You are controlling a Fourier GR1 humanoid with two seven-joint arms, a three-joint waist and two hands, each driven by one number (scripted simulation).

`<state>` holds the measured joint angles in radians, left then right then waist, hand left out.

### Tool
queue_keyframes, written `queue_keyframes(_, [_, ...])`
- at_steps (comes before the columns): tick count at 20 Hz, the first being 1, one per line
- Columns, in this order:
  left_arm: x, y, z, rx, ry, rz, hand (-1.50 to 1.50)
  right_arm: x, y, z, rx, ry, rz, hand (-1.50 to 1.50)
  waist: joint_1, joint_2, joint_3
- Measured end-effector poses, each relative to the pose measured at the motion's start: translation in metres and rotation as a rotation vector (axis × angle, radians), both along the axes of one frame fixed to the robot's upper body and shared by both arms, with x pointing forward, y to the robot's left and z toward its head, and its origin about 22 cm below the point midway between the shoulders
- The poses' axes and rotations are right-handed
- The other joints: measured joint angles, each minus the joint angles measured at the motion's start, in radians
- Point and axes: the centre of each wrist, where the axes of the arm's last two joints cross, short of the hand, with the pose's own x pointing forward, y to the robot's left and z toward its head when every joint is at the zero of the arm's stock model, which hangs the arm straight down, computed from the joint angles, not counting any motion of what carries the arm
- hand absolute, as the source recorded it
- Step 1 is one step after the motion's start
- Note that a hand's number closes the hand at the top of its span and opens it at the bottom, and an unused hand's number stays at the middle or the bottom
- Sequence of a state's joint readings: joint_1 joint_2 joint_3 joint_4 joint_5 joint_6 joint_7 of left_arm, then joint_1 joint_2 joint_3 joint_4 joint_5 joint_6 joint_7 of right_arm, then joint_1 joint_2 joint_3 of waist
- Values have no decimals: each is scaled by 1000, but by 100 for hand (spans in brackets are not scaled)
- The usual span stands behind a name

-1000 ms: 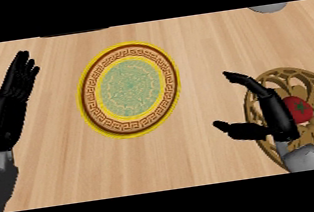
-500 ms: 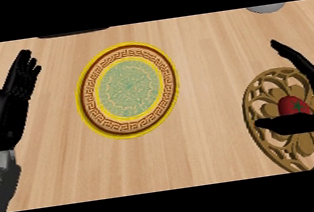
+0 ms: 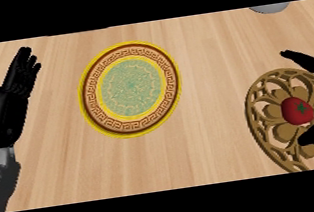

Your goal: Pick the tomato from the placemat and place it in the plate

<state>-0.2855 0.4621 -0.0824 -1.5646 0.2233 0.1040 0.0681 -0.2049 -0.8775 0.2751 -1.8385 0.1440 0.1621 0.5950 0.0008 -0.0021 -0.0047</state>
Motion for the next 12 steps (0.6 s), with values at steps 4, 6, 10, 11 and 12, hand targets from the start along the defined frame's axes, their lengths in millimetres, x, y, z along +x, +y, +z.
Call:
queue_keyframes(4, [-4, -2, -1, -3, 5, -9, 0, -3, 12, 10, -76, 143, -15, -150, 3, 0, 2])
queue_keyframes(6, [-3, -7, 0, -5, 1, -8, 0, 3, 10, 11, -108, 185, -22, -150, 4, 1, 3])
queue_keyframes(10, [-3, -2, -2, -6, 6, -6, 0, 6, 13, 8, -153, 217, -51, -150, 2, 2, 4])
queue_keyframes(11, [-2, -1, -3, -3, 5, -7, 0, 10, 14, 5, -165, 217, -62, -150, 2, 2, 4])
queue_keyframes(12, [1, -4, 1, -3, 1, -1, 0, 11, 14, 2, -179, 221, -71, -150, 2, 2, 4])
